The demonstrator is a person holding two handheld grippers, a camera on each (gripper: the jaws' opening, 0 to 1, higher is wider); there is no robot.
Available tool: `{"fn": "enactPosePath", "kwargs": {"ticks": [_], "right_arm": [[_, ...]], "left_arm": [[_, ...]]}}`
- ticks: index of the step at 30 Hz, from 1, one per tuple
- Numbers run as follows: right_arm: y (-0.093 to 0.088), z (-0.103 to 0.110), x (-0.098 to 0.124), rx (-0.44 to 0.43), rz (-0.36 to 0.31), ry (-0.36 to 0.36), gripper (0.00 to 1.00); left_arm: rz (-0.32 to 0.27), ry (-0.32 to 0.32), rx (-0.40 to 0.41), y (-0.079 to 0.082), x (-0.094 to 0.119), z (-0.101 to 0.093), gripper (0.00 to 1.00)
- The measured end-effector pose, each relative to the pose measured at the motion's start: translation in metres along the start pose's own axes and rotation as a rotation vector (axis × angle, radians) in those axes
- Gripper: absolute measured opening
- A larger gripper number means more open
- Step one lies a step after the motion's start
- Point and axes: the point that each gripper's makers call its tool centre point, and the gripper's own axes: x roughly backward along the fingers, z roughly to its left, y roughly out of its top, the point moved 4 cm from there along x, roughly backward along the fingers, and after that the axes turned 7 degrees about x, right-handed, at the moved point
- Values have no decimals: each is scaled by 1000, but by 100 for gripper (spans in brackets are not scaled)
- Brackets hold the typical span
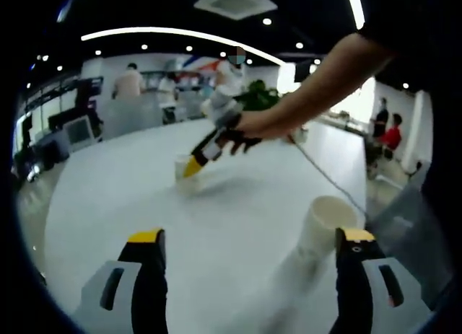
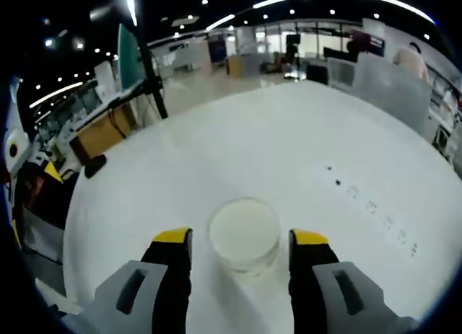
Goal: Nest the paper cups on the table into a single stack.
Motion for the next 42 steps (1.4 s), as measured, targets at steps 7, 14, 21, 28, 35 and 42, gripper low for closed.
{"fn": "enactPosePath", "kwargs": {"ticks": [7,14,21,28,35,42], "right_arm": [[-2,0,-5,63,29,31,37],[-4,3,0,53,30,38,37],[-10,-2,5,27,28,35,36],[-9,3,13,11,24,27,36],[-11,11,21,-6,17,24,36],[-18,17,34,-21,17,13,36]], "left_arm": [[12,0,11,-3,-3,-2,96],[4,-4,19,-1,-6,-5,96],[-17,6,28,6,-5,-5,96],[-9,8,22,7,-3,-6,96],[-2,-9,16,10,-6,-13,96],[-8,-10,12,17,-6,-16,95]]}}
